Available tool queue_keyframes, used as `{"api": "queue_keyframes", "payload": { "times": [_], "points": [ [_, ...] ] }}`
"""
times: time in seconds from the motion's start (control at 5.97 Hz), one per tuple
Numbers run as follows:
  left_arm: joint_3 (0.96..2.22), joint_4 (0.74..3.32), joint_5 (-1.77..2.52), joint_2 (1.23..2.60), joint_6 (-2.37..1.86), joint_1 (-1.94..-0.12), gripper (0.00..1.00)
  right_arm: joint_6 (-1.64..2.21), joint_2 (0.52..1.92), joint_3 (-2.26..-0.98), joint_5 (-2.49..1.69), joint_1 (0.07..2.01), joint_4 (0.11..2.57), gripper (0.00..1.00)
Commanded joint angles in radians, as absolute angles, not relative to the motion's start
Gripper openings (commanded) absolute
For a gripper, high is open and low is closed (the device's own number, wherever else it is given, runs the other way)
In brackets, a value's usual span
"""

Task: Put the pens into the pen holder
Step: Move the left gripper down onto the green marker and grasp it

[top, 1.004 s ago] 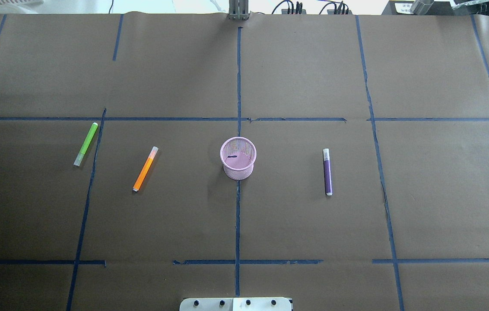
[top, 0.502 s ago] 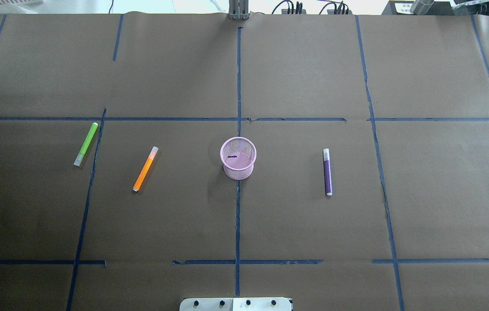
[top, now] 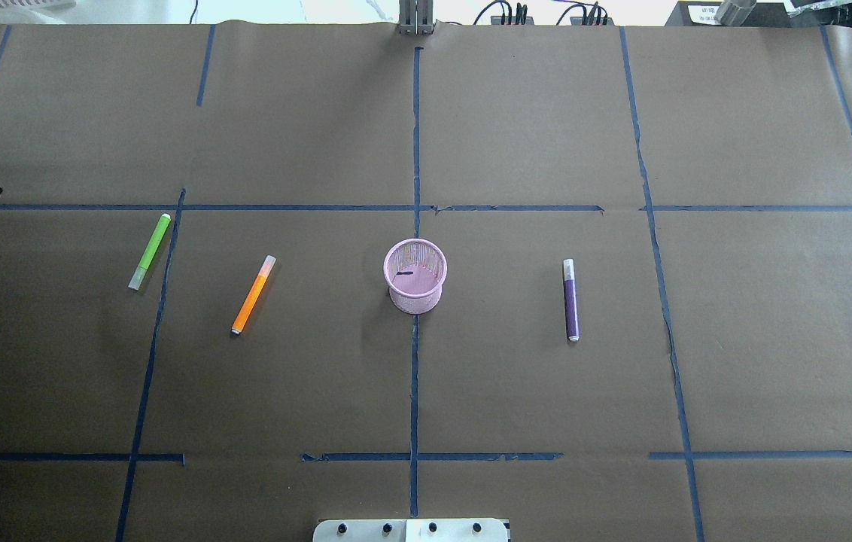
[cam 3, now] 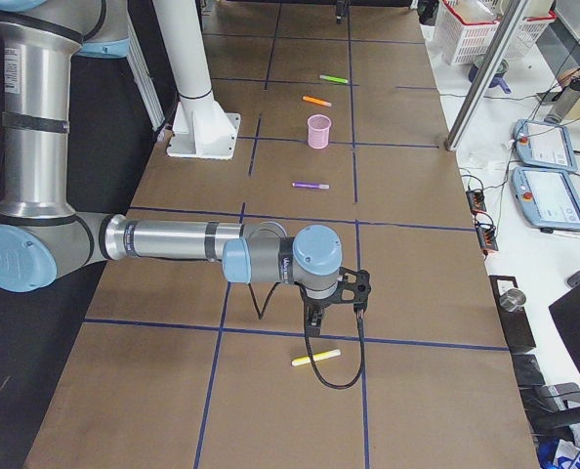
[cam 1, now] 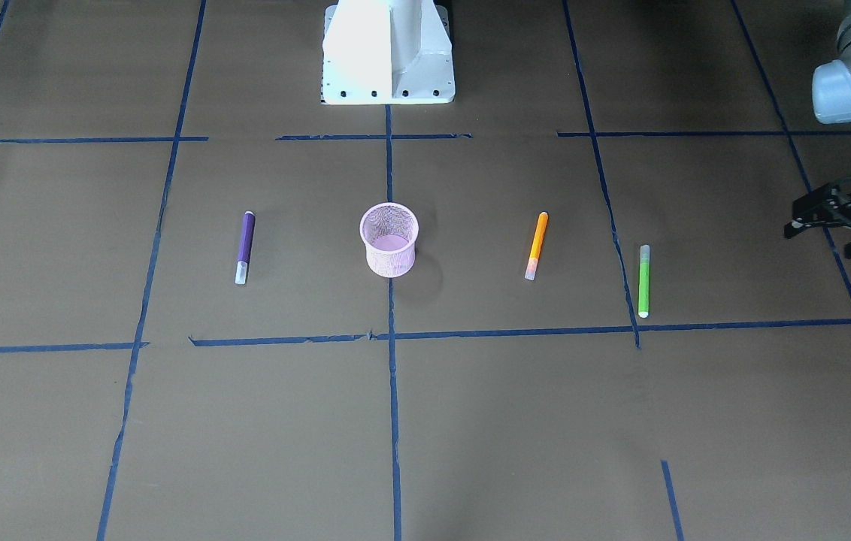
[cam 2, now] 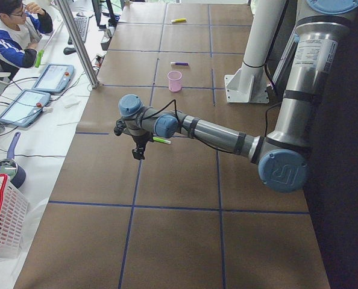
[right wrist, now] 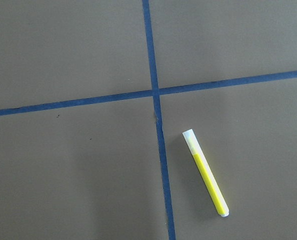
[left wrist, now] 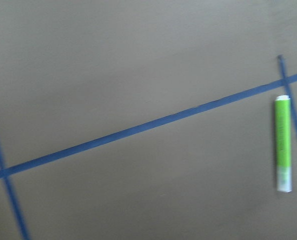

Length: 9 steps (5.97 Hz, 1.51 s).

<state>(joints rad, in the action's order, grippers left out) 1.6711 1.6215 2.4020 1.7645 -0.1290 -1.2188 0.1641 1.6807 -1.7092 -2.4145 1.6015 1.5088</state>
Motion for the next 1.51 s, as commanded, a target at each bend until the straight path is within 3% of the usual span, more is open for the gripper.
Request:
{"api": "queue_keyframes", "payload": {
  "times": [0.0,0.5,0.84,1.34],
  "points": [
    [1.674,1.626,2.319,1.843,-0.315,-1.079,1.00,0.166,1.657,-1.753,-2.421,1.601,1.517,1.00],
    [1.562,1.753,2.171,1.938,-0.590,-0.924,0.99,0.167,1.660,-1.718,-2.414,1.597,1.506,1.00],
    [1.494,1.813,2.146,1.947,-0.598,-0.905,0.88,0.170,1.657,-1.718,-2.416,1.597,1.508,1.00],
    [1.448,1.858,2.146,1.947,-0.598,-0.890,0.86,0.169,1.657,-1.718,-2.418,1.597,1.509,1.00]
  ]
}}
